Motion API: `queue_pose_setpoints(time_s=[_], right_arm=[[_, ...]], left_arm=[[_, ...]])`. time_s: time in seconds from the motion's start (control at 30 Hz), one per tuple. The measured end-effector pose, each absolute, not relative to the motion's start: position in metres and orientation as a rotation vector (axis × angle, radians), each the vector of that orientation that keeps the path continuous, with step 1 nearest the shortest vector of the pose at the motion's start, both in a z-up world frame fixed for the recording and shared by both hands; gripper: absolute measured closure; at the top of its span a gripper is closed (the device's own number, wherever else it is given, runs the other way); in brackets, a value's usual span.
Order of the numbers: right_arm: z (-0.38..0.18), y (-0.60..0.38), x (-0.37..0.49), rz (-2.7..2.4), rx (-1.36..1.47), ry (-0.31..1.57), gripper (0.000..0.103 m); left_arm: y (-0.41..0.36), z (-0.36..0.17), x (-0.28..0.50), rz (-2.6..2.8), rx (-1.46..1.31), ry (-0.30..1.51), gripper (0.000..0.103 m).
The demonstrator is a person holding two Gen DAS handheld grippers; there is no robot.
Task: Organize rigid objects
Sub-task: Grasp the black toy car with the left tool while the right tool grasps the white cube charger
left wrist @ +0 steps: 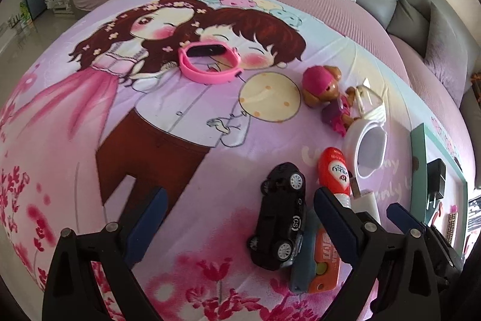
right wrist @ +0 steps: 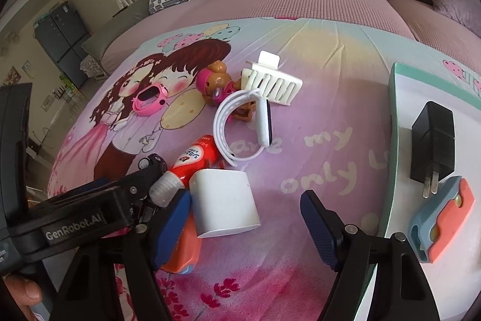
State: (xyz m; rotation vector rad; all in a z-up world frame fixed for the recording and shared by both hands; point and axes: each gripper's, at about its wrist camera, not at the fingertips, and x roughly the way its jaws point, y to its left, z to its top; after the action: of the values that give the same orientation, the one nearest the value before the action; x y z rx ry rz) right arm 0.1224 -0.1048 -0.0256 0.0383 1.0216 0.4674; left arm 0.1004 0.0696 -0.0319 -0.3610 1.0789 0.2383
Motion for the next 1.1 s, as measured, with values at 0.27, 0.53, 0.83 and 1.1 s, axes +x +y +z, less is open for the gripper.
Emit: queue_pose_setpoints(time_s=[0.27,0.53,0.83,1.1], right_arm=[[-0.031,-0.102,0.122,0.451,-0.006,1.033,0.028],[-0.033,-0.100,0.122,0.430,-0.038,1.034,0.033],[-0.033,-0.107,0.125,0.383,-0.040,1.032,0.054],[-0.032,-0.110,0.125,0.380,-0.029,1.032,0.056]], left_arm=[[0.078,-0.042,0.100,0.303,-0.331,1.113,0.005],[0.080,-0.046,0.099,0.357,-0.238,1.142,0.005],[0.063,-0.045,0.105,0.299,-0.187,1.132,0.020],[0.052,-0.035,0.100,0.260,-0.161,1.109,0.068]])
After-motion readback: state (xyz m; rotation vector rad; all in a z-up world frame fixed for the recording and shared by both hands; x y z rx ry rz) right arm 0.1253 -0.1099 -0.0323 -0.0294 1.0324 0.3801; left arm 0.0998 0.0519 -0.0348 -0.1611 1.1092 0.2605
